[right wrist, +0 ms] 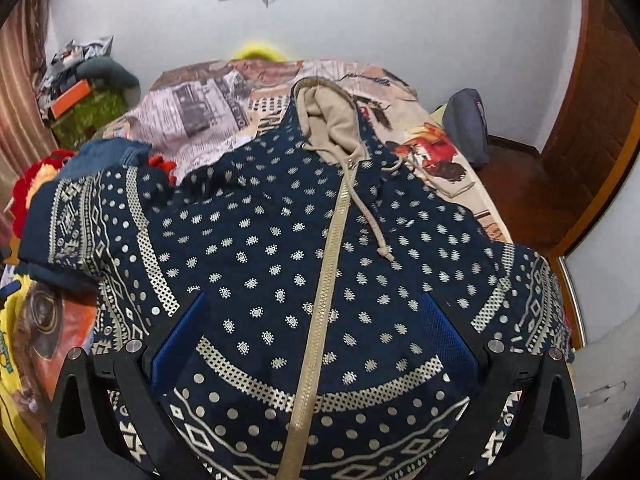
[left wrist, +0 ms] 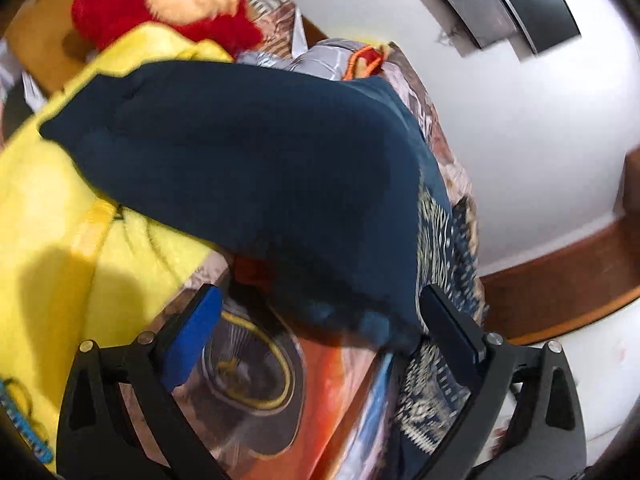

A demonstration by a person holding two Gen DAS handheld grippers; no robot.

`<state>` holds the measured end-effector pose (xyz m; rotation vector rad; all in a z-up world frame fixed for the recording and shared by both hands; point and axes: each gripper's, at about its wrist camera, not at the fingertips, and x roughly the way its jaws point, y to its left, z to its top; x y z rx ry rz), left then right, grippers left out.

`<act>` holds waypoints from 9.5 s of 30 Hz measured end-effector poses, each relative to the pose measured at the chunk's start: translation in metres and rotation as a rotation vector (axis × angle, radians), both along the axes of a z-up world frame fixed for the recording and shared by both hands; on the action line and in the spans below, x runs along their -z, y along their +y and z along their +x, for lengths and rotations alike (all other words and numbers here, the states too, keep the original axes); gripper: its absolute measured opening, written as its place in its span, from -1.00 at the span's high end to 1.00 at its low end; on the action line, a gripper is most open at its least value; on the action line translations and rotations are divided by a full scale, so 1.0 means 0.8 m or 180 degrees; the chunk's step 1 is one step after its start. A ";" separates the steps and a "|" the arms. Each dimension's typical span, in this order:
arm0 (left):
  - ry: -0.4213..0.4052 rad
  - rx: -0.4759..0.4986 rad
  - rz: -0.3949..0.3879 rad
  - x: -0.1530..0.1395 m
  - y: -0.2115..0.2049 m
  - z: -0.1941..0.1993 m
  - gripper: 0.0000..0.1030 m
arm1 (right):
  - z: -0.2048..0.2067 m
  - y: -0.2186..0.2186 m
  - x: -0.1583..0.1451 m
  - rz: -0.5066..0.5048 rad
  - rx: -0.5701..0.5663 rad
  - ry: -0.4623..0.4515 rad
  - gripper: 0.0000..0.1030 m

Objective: Fold large clothes

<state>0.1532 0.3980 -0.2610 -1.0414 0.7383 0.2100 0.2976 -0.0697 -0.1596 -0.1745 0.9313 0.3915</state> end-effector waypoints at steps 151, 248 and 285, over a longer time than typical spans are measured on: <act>0.1089 0.1305 0.2574 -0.033 -0.272 0.162 -0.26 | 0.046 -0.170 0.082 -0.0016 0.0310 0.1032 0.72; 0.0435 0.2169 0.2371 -0.073 -0.428 0.207 -0.48 | 0.081 -0.310 0.043 0.1460 0.1851 0.0930 -0.10; 0.0307 0.1894 0.2316 -0.104 -0.387 0.166 -0.48 | 0.065 -0.097 -0.145 0.1340 0.0304 -0.0246 0.89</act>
